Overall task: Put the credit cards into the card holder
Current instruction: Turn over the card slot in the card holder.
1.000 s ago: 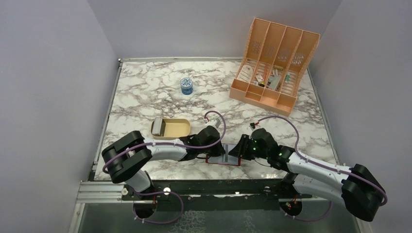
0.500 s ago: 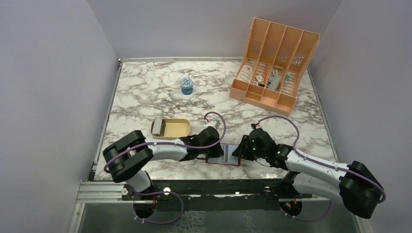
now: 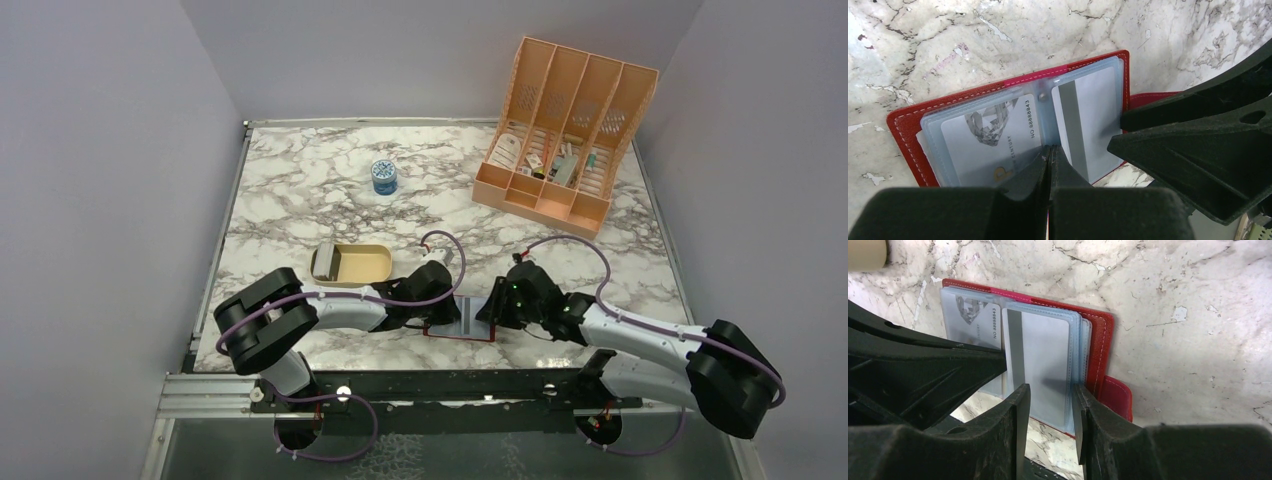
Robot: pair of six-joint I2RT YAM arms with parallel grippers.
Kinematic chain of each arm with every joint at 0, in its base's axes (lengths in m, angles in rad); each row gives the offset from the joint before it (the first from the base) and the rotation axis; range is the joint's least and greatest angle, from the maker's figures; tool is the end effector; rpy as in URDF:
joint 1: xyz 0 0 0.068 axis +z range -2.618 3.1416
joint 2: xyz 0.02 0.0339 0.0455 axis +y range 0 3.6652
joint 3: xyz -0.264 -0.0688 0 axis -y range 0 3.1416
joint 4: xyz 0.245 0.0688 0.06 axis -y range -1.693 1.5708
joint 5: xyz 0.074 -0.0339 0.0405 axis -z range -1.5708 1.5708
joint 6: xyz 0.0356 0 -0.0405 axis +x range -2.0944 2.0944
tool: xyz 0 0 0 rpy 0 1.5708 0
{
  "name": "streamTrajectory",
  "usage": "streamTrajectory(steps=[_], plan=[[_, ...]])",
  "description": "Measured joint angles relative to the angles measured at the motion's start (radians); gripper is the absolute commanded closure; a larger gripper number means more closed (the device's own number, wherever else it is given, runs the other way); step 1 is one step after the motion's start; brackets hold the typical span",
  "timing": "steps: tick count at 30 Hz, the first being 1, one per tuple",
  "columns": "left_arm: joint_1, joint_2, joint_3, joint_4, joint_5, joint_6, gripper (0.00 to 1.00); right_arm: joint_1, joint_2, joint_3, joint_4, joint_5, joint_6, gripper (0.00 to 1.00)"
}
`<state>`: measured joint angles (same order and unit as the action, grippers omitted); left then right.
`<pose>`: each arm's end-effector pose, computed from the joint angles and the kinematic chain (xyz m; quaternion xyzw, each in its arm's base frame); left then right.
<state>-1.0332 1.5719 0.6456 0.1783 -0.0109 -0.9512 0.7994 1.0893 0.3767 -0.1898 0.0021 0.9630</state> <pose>0.1518 -0.2539 0.1431 0.0354 0.9159 -0.3321 0.2229 0.1327 0.1364 0.1467 0.0775 0.9415 0.2524 0.2095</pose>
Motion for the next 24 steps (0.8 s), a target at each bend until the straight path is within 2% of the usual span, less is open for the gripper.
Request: streamTrajectory(steps=[8, 16, 24], plan=[[0.000, 0.005, 0.000, 0.006, 0.001, 0.000, 1.00, 0.000, 0.001, -0.009, 0.041, -0.025, 0.000, 0.62], [0.005, 0.006, 0.000, 0.007, 0.000, 0.000, 1.00, 0.000, -0.116, -0.050, 0.090, -0.054, 0.011, 0.62], [0.006, 0.007, 0.000, 0.006, 0.000, 0.000, 1.00, 0.000, -0.140, -0.083, 0.136, -0.069, 0.026, 0.62]])
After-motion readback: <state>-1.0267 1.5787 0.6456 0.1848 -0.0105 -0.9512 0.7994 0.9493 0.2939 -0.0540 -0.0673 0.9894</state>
